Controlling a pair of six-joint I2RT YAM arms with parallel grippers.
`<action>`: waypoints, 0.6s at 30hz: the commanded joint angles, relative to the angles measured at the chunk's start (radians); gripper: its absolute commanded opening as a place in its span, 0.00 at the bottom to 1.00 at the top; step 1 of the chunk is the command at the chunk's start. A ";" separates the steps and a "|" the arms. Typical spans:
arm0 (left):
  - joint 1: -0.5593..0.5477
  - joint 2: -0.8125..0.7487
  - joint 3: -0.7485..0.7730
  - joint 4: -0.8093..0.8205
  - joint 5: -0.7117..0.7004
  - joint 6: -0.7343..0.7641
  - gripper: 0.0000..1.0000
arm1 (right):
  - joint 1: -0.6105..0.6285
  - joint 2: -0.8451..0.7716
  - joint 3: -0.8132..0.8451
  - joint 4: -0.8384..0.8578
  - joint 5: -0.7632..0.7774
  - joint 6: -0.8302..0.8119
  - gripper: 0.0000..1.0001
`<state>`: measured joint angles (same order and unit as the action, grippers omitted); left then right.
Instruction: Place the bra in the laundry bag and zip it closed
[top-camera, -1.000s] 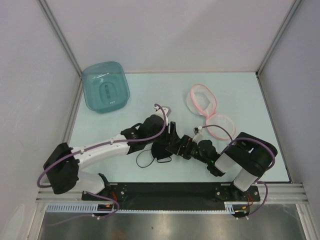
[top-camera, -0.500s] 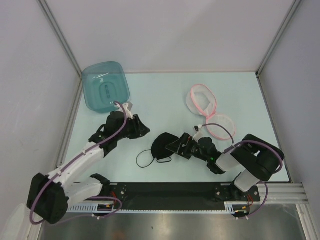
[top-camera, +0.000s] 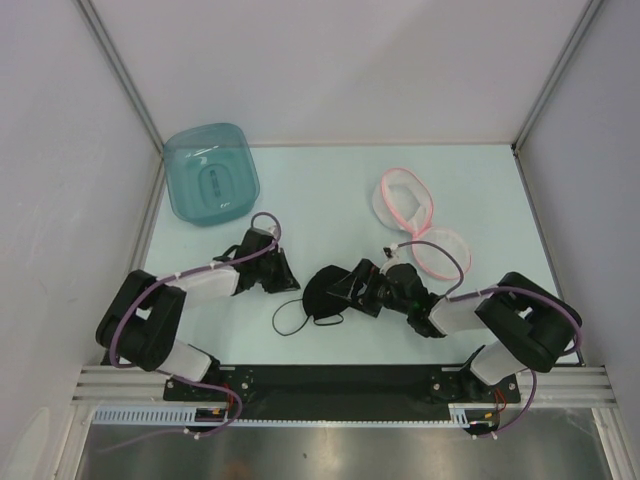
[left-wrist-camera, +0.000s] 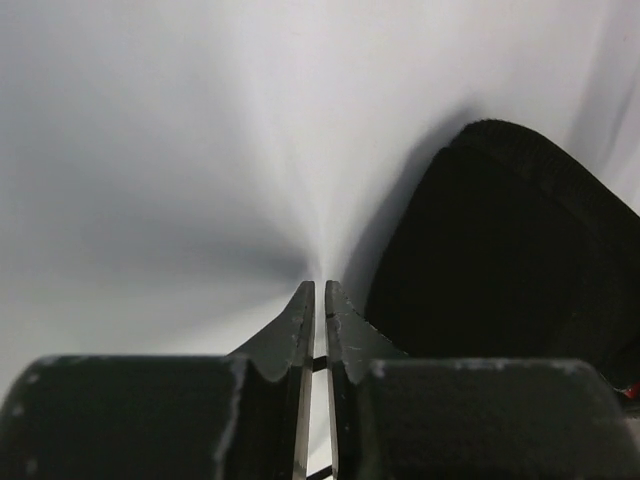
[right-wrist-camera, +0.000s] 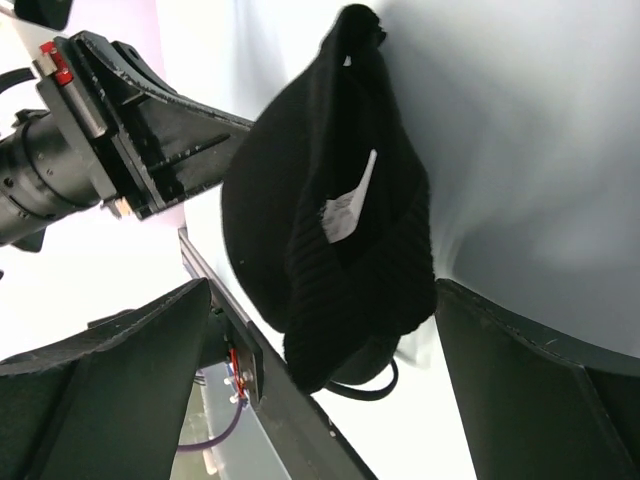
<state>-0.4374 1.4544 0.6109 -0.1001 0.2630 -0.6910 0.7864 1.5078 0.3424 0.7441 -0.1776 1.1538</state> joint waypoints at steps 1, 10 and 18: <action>-0.061 0.037 0.043 0.071 -0.013 -0.024 0.11 | -0.004 0.018 0.047 -0.028 -0.013 0.032 0.98; -0.116 -0.020 0.058 0.053 -0.059 -0.025 0.09 | 0.004 0.032 0.083 -0.034 -0.011 0.032 0.98; -0.196 -0.042 0.084 0.017 -0.099 -0.024 0.08 | 0.011 0.049 0.089 -0.026 -0.013 0.046 0.98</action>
<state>-0.5922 1.4437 0.6456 -0.0711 0.2062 -0.7078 0.7910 1.5394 0.4026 0.7044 -0.1921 1.1809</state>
